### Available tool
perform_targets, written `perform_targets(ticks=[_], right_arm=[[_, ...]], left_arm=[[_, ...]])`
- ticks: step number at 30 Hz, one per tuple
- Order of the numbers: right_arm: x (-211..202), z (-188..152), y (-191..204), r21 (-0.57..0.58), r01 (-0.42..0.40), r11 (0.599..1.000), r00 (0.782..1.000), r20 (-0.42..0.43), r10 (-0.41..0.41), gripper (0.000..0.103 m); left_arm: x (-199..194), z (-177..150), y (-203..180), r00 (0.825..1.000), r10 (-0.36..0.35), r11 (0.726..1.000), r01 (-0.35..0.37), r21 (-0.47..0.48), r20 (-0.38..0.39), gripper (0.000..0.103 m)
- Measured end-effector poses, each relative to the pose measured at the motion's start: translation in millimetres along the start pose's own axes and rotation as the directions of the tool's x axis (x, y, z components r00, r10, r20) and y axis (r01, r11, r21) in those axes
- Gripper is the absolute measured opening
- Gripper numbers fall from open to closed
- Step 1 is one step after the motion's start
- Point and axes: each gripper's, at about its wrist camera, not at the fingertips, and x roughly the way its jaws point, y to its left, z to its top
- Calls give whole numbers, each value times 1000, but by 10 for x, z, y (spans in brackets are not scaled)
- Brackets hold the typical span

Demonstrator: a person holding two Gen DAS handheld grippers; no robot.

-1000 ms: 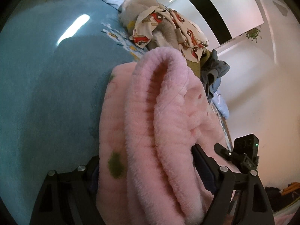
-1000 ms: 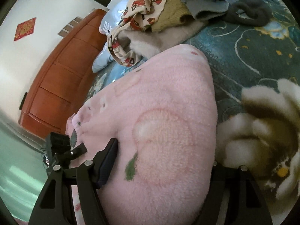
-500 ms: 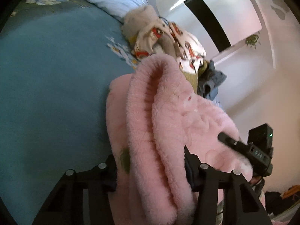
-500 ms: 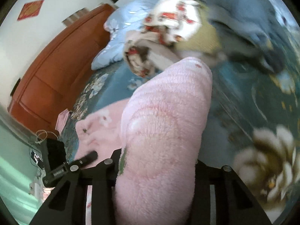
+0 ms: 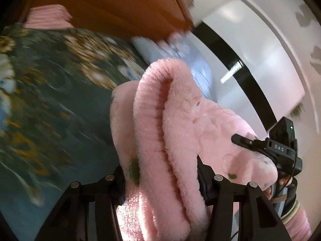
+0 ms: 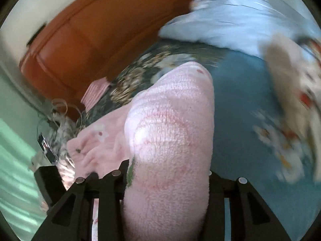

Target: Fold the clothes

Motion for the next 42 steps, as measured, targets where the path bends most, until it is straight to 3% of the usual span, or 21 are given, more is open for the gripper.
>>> perform_targets(ticks=[8,25,28,34,40,42], right_arm=[[850,555,806,-183,-19,983,994,-112,-1,41],[1958,1261,1396,-426,-24,904,961,-258,-96,41],[2115,1311,1437,-456,-30,889,956,-274,-108,41],[2517,1249,1223,-429,-12,903,928,-342,-150,43],[2647,1282,1078,-391,-36,920,923,-366,-119,45],[2655,1289,1124,-418,-44,907,924,-362,-122,45]], left_arm=[[-272,364,727,993,52,990,-38,-139,105,55],[-79,618,1210,978,155,965,-119,-235,140,55],[-22,601,1210,976,173,963,-140,-230,129,55],[48,599,1224,979,175,964,-148,-219,107,55],[59,585,1186,980,170,969,-147,-198,103,55],[35,587,1142,980,167,972,-146,-183,110,55]])
